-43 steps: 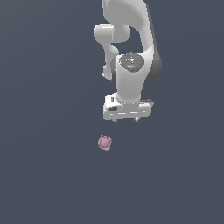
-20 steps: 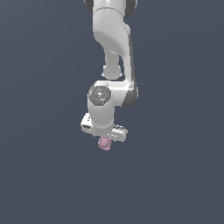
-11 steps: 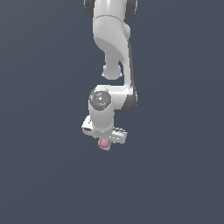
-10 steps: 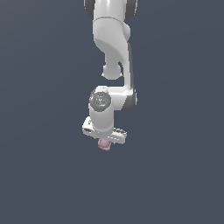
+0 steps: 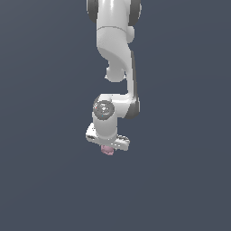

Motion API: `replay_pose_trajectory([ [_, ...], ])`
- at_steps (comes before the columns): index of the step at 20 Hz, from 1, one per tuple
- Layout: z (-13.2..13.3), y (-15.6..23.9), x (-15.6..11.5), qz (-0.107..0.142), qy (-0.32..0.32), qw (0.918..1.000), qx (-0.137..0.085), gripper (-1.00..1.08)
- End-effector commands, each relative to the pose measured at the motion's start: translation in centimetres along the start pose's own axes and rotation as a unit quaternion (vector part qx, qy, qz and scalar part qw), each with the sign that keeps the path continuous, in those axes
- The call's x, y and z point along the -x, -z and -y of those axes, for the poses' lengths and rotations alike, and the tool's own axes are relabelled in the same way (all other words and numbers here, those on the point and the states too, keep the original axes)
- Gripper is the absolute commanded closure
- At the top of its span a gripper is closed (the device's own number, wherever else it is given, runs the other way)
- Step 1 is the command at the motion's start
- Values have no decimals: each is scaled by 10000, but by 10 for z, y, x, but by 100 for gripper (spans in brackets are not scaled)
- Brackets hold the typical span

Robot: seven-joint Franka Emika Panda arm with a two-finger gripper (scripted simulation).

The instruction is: Pick up the object and move it to a goal position.

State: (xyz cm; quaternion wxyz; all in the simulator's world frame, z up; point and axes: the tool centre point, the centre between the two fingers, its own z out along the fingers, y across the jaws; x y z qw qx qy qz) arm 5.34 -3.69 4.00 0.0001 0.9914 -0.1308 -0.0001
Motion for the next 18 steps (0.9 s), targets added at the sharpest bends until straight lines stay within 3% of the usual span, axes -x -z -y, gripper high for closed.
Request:
replay_pose_trajectory([
  [1,0,0,0,-2,1,10000,-1,108],
  [11,0,1,0,-2,1,10000,-1,108],
  [18,-8,27,-2,-2,1,10000,-1,108],
])
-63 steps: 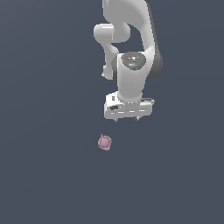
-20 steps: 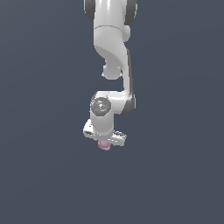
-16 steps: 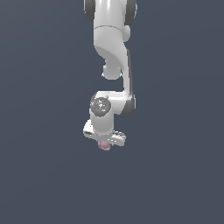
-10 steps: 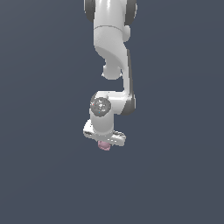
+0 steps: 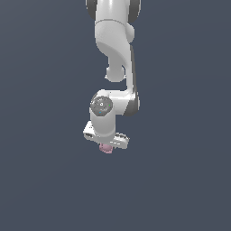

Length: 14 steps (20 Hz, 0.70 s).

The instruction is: Pick up the object and move it to a goal position.

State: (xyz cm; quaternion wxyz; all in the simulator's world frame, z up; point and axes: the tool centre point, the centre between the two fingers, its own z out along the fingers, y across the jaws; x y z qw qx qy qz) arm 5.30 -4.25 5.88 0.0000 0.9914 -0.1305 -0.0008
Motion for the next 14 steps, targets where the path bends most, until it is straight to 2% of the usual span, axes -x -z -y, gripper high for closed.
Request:
replay_pose_trajectory([
  [1,-4,15,-1,-8,-2,10000,-1,108],
  [14,-42,143,-12,-8,-2,10000,-1,108],
])
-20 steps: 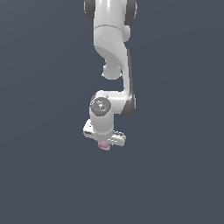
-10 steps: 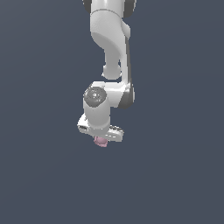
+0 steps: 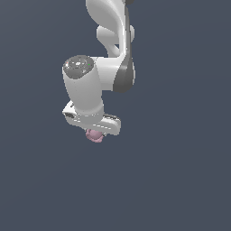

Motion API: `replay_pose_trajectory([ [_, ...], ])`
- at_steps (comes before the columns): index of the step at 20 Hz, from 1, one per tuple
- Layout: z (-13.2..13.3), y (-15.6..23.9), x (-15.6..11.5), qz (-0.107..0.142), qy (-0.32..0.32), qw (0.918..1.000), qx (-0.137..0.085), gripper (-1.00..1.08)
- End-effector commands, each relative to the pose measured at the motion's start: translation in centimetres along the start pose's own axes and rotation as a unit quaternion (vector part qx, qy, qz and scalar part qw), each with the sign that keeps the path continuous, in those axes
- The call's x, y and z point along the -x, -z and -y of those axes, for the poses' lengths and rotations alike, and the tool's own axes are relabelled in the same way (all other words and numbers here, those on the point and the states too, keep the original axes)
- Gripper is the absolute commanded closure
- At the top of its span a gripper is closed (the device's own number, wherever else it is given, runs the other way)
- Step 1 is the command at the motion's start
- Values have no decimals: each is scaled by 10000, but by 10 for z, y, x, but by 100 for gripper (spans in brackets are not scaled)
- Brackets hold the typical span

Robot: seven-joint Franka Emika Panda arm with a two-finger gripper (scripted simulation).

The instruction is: Pick up the object and move it to a goal position.

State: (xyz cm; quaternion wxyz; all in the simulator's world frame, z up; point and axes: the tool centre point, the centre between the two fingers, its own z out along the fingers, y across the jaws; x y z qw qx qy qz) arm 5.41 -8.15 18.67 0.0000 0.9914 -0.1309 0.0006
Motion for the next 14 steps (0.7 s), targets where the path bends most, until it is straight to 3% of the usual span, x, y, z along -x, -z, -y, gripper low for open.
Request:
replay_pose_trajectory([
  [1,-7,23,-2,6,2,10000,1,108],
  [7,-17,59,-7,6,2,10000,1,108],
  [14,-21,72,-10,6,2,10000,1,108],
])
